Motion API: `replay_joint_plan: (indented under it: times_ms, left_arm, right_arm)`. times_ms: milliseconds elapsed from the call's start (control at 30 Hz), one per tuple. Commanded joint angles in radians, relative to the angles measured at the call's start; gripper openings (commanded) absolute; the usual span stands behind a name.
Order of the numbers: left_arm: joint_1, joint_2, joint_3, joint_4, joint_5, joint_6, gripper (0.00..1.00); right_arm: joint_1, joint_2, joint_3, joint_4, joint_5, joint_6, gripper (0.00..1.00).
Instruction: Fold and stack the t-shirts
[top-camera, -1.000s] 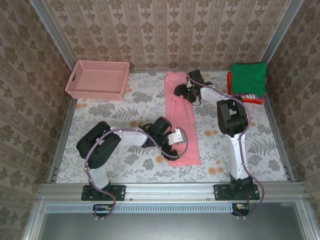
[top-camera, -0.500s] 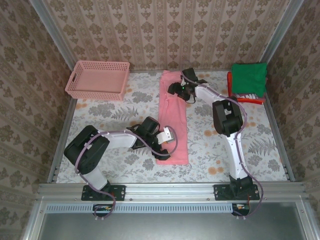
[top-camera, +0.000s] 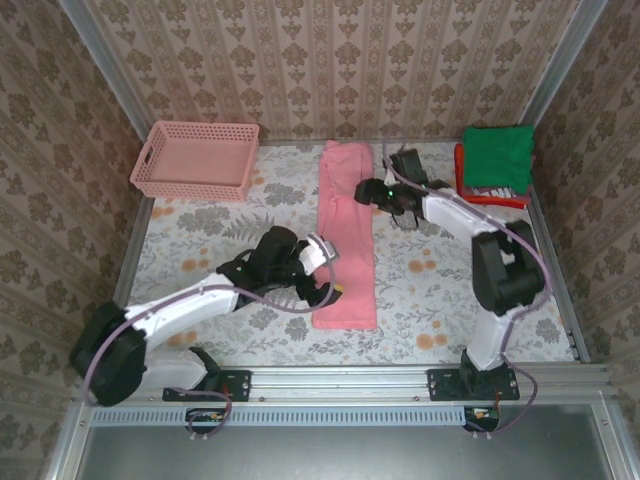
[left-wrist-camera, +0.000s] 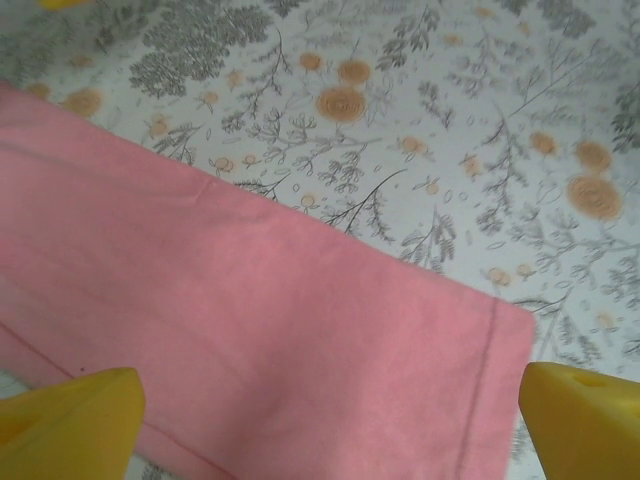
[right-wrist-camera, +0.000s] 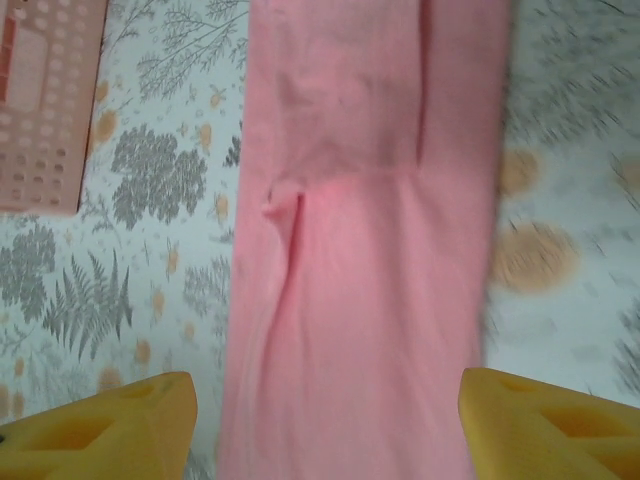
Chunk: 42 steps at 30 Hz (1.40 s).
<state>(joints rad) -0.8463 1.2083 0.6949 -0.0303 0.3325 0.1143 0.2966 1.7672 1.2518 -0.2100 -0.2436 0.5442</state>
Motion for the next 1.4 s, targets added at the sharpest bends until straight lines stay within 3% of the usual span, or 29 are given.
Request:
replay_joint_plan:
  times_ms: [0,233,500,733,1100,1367]
  left_arm:
    - [-0.029,-0.086,-0.038,-0.109,-0.131,-0.164,0.97]
    - [-0.039,-0.27,-0.094,-0.216,-0.285,-0.42,1.0]
    - [0.122,-0.443,-0.083,-0.421,-0.28,-0.518,1.0]
    - [0.208,-0.474,-0.077,-0.473,-0.263,-0.502,1.0]
    - [0.216,-0.449,-0.094,-0.466,-0.25,-0.478,1.0]
    - [0.225,-0.449,-0.104,-0.464,-0.246,-0.469,1.0]
  right_arm:
    - [0.015,-0.154,-0.169,0.026,0.034,-0.052,0.71]
    - [0.199,-0.507,-0.473,0.001,0.065,-0.375,0.75]
    - [0.513,-0.681,-0.657,-0.003,0.079,-0.931,0.74]
    - [0.681,-0.538,-0.616,-0.054,0.223,-1.088,0.73]
    - [0.721,-0.308,-0.542,-0.003,0.258,-1.148,0.54]
    - [0.742,-0.248,-0.504,-0.046,0.254,-1.171,0.51]
